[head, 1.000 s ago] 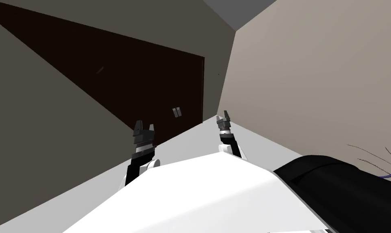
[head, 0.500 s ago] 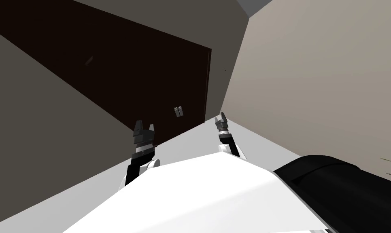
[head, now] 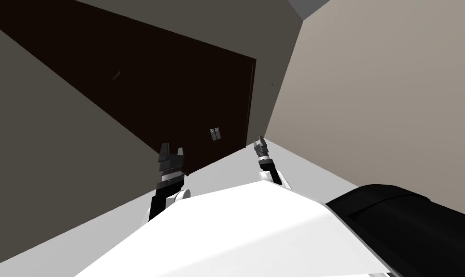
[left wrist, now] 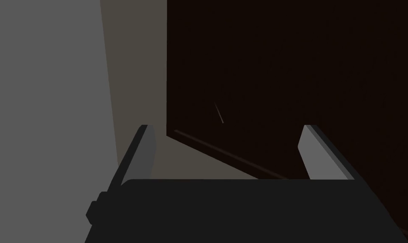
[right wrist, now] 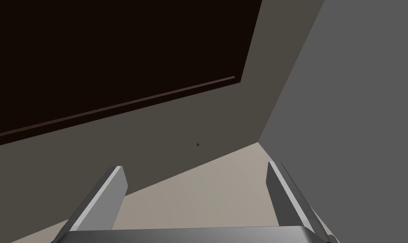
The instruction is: Pull the door open
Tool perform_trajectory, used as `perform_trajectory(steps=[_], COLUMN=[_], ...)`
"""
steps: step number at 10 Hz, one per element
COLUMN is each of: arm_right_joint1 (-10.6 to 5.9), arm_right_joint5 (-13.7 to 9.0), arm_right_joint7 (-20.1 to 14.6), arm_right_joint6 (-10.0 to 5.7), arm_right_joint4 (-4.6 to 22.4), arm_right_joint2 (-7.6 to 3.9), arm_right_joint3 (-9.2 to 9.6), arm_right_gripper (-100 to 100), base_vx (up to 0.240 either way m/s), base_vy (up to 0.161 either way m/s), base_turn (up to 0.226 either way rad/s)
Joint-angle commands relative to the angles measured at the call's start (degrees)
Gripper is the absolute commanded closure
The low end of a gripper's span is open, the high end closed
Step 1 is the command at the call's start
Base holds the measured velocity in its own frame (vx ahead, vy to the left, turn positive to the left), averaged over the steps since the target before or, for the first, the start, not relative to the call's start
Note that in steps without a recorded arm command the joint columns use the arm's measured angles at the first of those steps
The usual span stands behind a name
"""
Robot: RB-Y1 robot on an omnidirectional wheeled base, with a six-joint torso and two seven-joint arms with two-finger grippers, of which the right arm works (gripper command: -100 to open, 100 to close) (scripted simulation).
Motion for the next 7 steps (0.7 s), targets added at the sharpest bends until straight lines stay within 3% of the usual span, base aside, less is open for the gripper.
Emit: perform_trajectory(steps=[1, 7], arm_right_joint1=[-0.94, -4.37], arm_right_joint5=[0.6, 3.5], arm_right_joint7=[-0.7, -4.0], arm_right_joint6=[0.18, 0.70], arm_right_joint4=[1.8, 9.6], arm_right_joint2=[-0.56, -2.67], arm_right_joint3=[-0.20, -0.57], arm_right_gripper=[-100, -100], base_vx=[0.119, 0.143], base_vy=[0.058, 0.062], base_turn=[0.045, 0.086])
